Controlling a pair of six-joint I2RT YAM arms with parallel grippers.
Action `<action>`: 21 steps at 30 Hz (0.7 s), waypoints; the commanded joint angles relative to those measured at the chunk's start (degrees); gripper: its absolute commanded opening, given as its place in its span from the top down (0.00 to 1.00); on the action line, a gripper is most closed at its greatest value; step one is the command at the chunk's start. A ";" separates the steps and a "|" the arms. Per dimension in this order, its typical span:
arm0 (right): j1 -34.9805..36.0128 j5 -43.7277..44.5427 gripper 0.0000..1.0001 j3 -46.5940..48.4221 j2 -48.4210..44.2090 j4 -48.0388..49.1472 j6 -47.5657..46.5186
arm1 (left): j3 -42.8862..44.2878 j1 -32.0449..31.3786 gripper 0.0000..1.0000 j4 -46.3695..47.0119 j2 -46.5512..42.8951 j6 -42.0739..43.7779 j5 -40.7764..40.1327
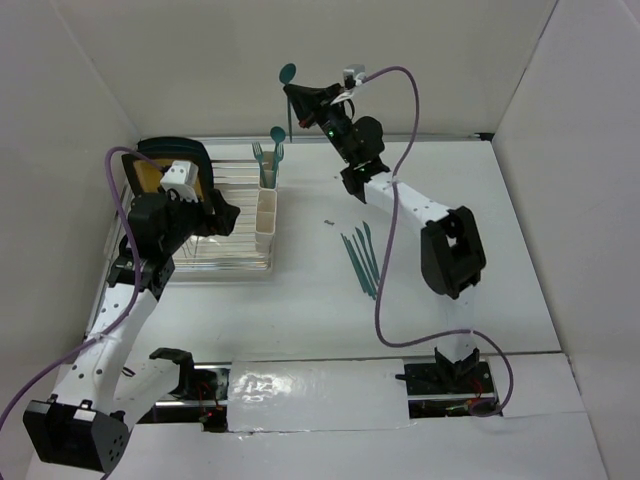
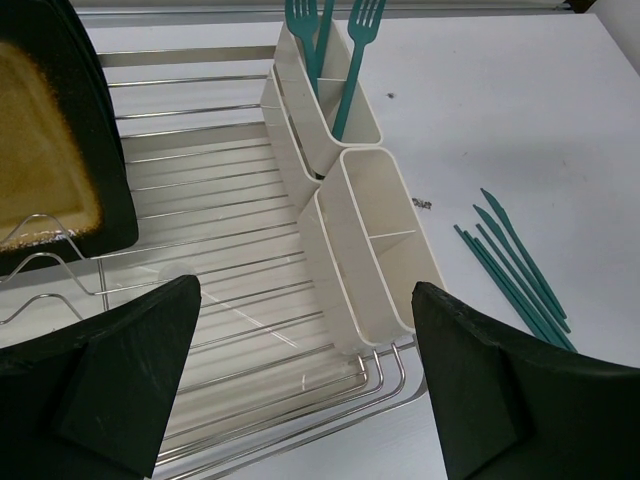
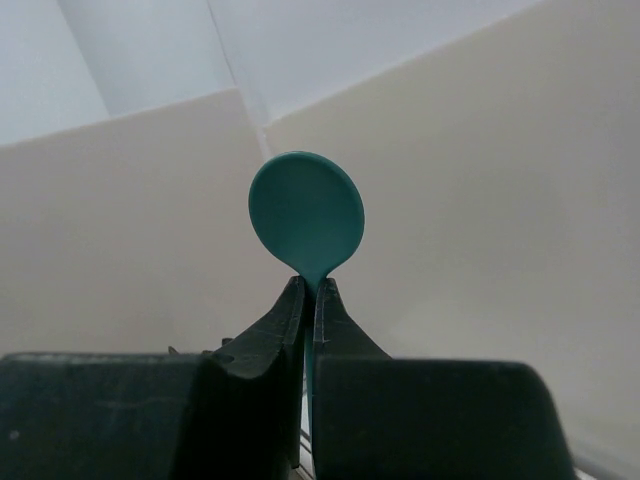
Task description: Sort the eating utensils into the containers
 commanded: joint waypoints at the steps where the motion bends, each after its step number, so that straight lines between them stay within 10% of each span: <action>1: -0.84 -1.99 1.00 7.94 6.47 6.72 5.17 | 0.95 0.33 0.00 2.45 0.94 0.46 1.94; 21: 0.13 -3.05 1.00 27.29 24.95 4.26 5.62 | 1.13 0.24 0.00 2.36 0.33 1.16 0.79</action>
